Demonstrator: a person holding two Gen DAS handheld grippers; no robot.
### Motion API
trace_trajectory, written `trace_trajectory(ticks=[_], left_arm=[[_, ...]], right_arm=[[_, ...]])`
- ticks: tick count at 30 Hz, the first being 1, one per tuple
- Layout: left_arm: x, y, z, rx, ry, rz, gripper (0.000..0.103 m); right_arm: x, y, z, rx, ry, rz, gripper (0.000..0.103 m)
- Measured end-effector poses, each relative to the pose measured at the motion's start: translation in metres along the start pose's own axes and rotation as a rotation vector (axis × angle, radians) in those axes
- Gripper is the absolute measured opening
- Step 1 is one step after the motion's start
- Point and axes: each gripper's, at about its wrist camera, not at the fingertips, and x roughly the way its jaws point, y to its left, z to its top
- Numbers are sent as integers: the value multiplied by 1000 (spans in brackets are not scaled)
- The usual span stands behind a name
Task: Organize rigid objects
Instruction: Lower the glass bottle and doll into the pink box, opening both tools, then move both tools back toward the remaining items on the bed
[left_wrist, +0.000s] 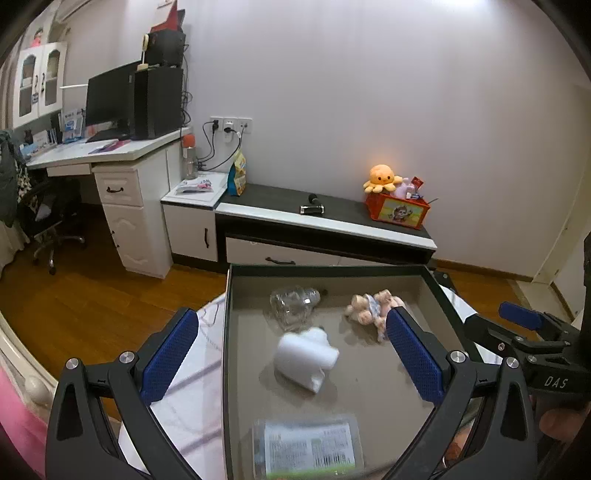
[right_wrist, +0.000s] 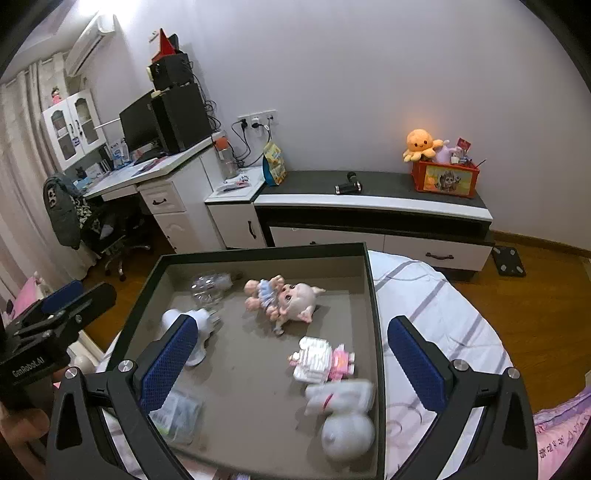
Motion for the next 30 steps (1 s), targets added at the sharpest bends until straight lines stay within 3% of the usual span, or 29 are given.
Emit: trace_trajectory(ticks=[18,30], left_arm=[[-99,-5,-58,20,-21,14,103],[-138,-14,-101,32,-12,14,103]], right_arm=[[-92,14,-70,-2,-68,0,103],[-126,16,-121,-12,-49,2,103]])
